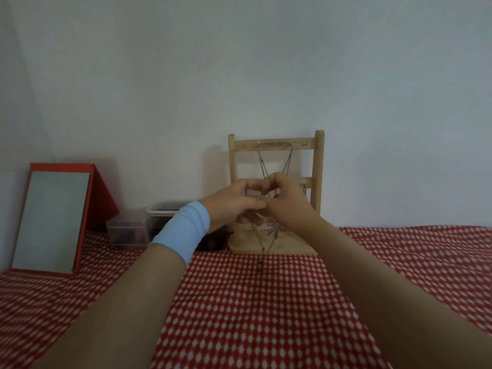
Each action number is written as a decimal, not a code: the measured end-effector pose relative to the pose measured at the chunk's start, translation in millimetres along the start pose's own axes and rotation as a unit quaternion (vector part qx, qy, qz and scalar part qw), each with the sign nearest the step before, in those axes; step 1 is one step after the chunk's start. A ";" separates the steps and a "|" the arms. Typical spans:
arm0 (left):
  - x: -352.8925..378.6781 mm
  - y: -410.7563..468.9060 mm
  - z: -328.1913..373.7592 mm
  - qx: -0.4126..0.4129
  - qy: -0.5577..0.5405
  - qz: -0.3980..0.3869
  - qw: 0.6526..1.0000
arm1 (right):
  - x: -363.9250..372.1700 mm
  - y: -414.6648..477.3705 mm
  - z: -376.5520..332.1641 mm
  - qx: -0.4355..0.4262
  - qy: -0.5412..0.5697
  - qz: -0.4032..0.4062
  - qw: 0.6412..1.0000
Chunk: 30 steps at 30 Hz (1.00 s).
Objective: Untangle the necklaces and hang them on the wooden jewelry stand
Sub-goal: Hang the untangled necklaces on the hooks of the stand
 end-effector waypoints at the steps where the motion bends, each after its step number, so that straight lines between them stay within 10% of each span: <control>1: -2.1 0.3 2.0 -0.001 0.002 0.003 1.000 | -2.0 1.2 -3.9 0.012 0.011 -0.003 1.000; 13: -19.6 2.3 47.3 0.012 0.160 0.008 0.987 | -45.6 5.2 -36.5 0.141 0.036 -0.237 0.960; 20: -11.3 21.2 55.8 0.013 0.193 -0.008 0.981 | -76.0 11.9 -36.3 0.201 0.133 -0.232 0.942; 26: -4.7 39.4 55.8 0.047 -0.074 -0.024 0.996 | -103.1 24.3 -24.8 0.212 0.300 -0.106 0.924; 30: -6.7 48.9 51.9 0.041 -0.255 0.038 0.965 | -112.3 31.5 -18.6 0.172 0.194 -0.062 0.964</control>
Point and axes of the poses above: each hand's wrist, its own y-axis towards the middle knuckle, its own x-axis out of the palm, z = x × y, the point moved 3 cm from there along y, towards the middle knuckle, and after that the axes turned 3 degrees about y, right-handed, at the moved point
